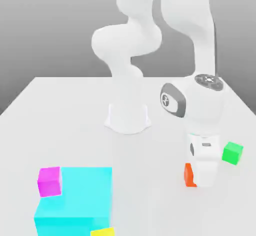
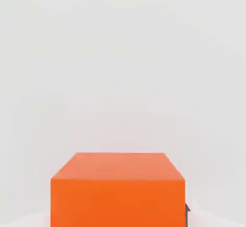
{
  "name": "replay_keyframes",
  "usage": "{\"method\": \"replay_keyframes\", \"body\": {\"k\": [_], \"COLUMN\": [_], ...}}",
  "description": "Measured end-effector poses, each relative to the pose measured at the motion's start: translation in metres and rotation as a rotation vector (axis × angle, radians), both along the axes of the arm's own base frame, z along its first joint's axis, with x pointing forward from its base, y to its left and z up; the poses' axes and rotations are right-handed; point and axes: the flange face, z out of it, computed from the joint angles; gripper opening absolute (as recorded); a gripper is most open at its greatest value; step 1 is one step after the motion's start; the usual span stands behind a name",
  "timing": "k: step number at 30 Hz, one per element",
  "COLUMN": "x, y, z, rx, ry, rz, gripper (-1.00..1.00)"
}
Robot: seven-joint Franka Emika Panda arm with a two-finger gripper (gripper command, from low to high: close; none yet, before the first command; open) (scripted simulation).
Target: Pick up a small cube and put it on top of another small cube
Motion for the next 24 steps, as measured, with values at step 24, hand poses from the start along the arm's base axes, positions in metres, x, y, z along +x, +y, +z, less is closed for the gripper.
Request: {"method": "replay_keyframes", "body": {"k": [24], "x": [0.113], "y": [-0.372], "z": [0.142], "rx": [0.006], "ry": [0.002], "rz": [-1.295], "gripper": [-1.00]}}
